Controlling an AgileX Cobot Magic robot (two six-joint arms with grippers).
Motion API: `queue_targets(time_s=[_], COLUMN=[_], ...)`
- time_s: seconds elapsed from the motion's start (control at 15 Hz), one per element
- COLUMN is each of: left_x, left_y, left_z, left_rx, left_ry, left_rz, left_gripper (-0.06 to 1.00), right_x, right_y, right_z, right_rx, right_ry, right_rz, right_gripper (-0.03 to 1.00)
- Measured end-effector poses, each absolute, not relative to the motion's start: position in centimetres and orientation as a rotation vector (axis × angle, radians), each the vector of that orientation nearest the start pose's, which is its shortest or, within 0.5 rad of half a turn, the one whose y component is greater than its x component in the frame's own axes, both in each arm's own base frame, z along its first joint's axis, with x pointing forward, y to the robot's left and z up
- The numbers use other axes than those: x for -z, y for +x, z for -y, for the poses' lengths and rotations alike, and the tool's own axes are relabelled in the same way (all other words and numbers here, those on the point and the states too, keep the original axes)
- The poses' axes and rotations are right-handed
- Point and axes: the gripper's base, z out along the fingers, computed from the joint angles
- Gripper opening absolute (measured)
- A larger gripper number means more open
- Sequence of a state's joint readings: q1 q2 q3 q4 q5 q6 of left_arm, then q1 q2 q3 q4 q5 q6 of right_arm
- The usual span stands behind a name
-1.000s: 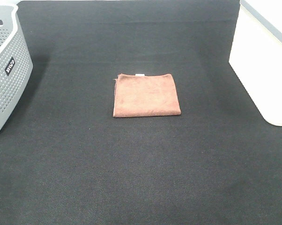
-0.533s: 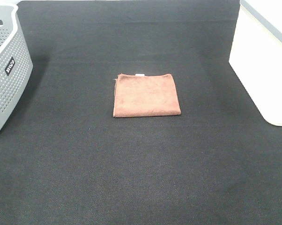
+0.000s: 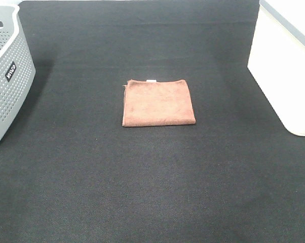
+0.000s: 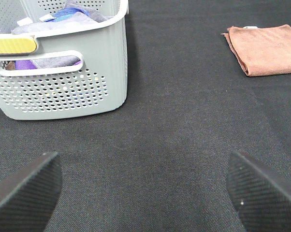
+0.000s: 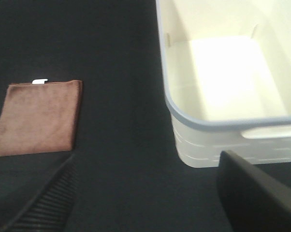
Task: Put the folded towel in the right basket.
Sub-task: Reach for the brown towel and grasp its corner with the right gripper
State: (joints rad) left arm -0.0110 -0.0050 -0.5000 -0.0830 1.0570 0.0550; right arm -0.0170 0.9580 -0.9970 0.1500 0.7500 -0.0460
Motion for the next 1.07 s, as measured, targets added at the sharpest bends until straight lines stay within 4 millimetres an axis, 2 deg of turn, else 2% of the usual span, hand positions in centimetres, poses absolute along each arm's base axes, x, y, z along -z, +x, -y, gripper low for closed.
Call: queue_targets(time_s=[0.2,0.33,0.4,0.53,0.6,0.8,1.07], left_x=[-27.8,-27.8,-27.8,-27.8,-27.8,-27.8,-27.8], left_y=[-0.6,-0.6,-0.6,-0.6,-0.6,-0.6,-0.6], left_z=[0.7,0.7,0.7,0.7,0.7,0.7,0.7], left_rx=[0.072,0.072,0.072,0.072,0.072,0.072,0.072], left_ry=[0.071,0.071,0.071,0.071,0.071,0.071,0.071], left_rz=[-2.032,-2.032,-2.032,-2.032,-2.032,-2.032,-2.032], left_gripper=[0.87,0.87,0.87,0.87,0.87,0.87,0.87], right_x=[-38.2,-38.4,-38.0,-36.5,-36.5,-32.9,-26.8], right_y=[24.7,27.6,29.4,31.6,31.6,34.2,38.8], right_z=[-1.6,-2.5,-3.6,-6.8,-6.8,-10.9,-12.8], right_rx=[-0.277,-0.401,-0.435,-0.471,-0.471,-0.546,-0.618], right_ry=[-0.021,-0.070,-0.134,-0.264,-0.264,-0.356,-0.324], right_rz=[-2.317,-2.346,-2.362,-2.401,-2.401,-2.477,-2.619], right_gripper=[0.74,0.74,0.74,0.74,0.74,0.74,0.74])
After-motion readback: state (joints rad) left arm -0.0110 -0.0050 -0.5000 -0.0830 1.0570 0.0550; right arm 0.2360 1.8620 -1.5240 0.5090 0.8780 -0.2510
